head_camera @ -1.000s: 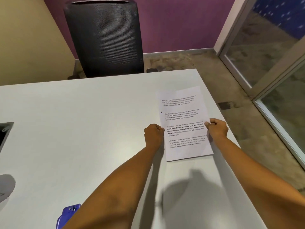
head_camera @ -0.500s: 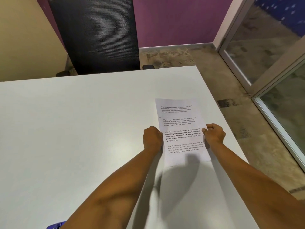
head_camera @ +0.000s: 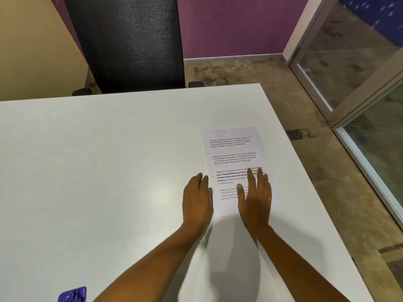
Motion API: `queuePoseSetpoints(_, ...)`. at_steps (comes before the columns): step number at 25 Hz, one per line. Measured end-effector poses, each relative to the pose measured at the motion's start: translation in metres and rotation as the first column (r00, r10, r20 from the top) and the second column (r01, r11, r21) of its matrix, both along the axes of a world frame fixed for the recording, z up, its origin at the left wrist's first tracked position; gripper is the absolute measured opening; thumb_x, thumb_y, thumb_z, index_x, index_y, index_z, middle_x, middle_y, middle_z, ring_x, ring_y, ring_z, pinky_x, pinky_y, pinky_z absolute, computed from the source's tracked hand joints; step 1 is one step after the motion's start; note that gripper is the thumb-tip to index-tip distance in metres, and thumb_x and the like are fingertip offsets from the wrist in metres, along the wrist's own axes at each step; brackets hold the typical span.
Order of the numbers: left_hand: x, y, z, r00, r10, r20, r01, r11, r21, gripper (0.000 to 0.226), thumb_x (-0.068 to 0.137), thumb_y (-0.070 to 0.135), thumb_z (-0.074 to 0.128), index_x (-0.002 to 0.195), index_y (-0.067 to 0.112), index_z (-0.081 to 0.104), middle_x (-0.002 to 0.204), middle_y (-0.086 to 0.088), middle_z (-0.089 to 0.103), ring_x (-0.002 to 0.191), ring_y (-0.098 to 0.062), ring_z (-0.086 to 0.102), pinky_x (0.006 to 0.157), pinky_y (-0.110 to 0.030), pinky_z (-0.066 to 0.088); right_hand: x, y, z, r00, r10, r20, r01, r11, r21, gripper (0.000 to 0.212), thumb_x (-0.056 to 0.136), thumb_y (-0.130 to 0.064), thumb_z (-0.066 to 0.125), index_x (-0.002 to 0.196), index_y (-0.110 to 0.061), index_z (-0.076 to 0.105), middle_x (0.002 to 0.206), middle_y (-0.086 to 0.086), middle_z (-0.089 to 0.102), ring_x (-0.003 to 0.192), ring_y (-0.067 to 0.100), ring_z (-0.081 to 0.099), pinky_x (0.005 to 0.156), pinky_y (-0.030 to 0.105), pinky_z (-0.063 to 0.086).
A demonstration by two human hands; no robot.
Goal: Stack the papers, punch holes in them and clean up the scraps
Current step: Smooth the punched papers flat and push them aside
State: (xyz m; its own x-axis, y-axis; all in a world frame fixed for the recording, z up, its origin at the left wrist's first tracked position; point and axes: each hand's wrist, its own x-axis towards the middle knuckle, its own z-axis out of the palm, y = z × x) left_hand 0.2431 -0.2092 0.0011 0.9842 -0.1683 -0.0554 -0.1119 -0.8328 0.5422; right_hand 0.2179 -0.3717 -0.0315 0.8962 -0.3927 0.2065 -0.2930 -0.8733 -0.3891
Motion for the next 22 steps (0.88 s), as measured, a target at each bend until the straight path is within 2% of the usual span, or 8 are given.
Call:
queuePoseSetpoints(1,-0.004,0.002,-0.003,0.999,-0.008,-0.043,0.008,1.0,-0.012,0.044,0.1,0.023,0.037,0.141,0.008,0.045,0.149,-0.012,0.042,0.139,-0.031,0.037,0.114,-0.039,0.031,-0.002,0.003,-0.005,1.0,0.006,-0.022,-0.007,0.998,-0.055,0.056,0.093,-0.032,0.057,0.142,-0.01,0.044,0.15,0.019,0.039,0.14,0.038,0.035,0.115,0.049,0.03)
queuePoseSetpoints(2,-0.007,0.004,-0.007,0.997,-0.026,-0.075,0.026,1.0,-0.002,0.049,0.102,0.026,0.032,0.149,0.011,0.034,0.158,-0.01,0.031,0.147,-0.028,0.025,0.122,-0.039,0.018,-0.004,0.004,-0.008,0.999,0.01,-0.046,-0.014,0.996,-0.092,0.057,0.093,-0.034,0.055,0.143,-0.01,0.043,0.15,0.019,0.038,0.14,0.038,0.035,0.115,0.05,0.03)
queuePoseSetpoints(4,-0.012,0.009,-0.012,0.993,-0.069,-0.094,0.072,0.997,0.029,0.054,0.104,0.031,0.025,0.155,0.014,0.019,0.164,-0.004,0.015,0.152,-0.022,0.009,0.124,-0.036,0.002,-0.006,0.0,-0.013,0.998,0.015,-0.064,-0.024,0.989,-0.143,0.057,0.094,-0.036,0.053,0.144,-0.01,0.042,0.15,0.019,0.038,0.14,0.037,0.035,0.116,0.05,0.029)
queuePoseSetpoints(6,-0.014,0.014,-0.015,0.99,-0.106,-0.091,0.111,0.992,0.055,0.055,0.104,0.032,0.023,0.156,0.016,0.012,0.165,-0.001,0.005,0.153,-0.019,0.001,0.123,-0.035,-0.004,-0.007,-0.004,-0.015,0.999,0.009,-0.05,-0.017,0.985,-0.17,0.056,0.095,-0.037,0.052,0.144,-0.009,0.042,0.149,0.019,0.039,0.14,0.036,0.037,0.115,0.05,0.03)
queuePoseSetpoints(10,-0.017,0.019,-0.02,0.986,-0.143,-0.083,0.151,0.983,0.101,0.057,0.105,0.032,0.024,0.156,0.015,0.006,0.165,-0.001,-0.002,0.153,-0.02,-0.004,0.124,-0.036,-0.004,-0.009,-0.008,-0.018,1.0,0.019,-0.025,-0.023,0.98,-0.199,0.054,0.096,-0.037,0.05,0.142,-0.008,0.044,0.147,0.02,0.042,0.138,0.036,0.04,0.114,0.05,0.033)
queuePoseSetpoints(13,-0.016,0.02,-0.019,0.984,-0.156,-0.089,0.163,0.983,0.083,0.057,0.105,0.032,0.023,0.156,0.014,0.008,0.165,-0.002,-0.001,0.153,-0.021,-0.003,0.124,-0.036,-0.003,-0.009,-0.007,-0.015,0.999,0.032,0.0,-0.032,0.986,-0.164,0.053,0.096,-0.034,0.054,0.14,-0.006,0.046,0.146,0.021,0.043,0.137,0.037,0.04,0.113,0.052,0.033)
queuePoseSetpoints(19,-0.034,0.036,-0.006,0.991,-0.041,-0.128,0.045,0.999,0.025,0.055,0.104,0.029,0.028,0.155,0.011,0.016,0.164,-0.005,0.012,0.152,-0.023,0.007,0.124,-0.041,0.004,-0.037,0.0,0.001,0.996,0.074,0.04,-0.076,0.996,0.039,0.056,0.096,-0.029,0.052,0.146,-0.008,0.037,0.155,0.012,0.032,0.145,0.028,0.029,0.12,0.042,0.022)
queuePoseSetpoints(22,-0.056,0.052,0.003,0.991,0.011,-0.134,-0.011,1.0,0.001,0.054,0.103,0.026,0.032,0.153,0.008,0.024,0.162,-0.009,0.021,0.151,-0.026,0.014,0.123,-0.043,0.01,-0.066,0.01,0.009,0.996,0.091,0.019,-0.093,0.981,0.169,0.053,0.099,-0.028,0.046,0.147,-0.012,0.034,0.158,0.005,0.026,0.146,0.023,0.024,0.119,0.042,0.024)
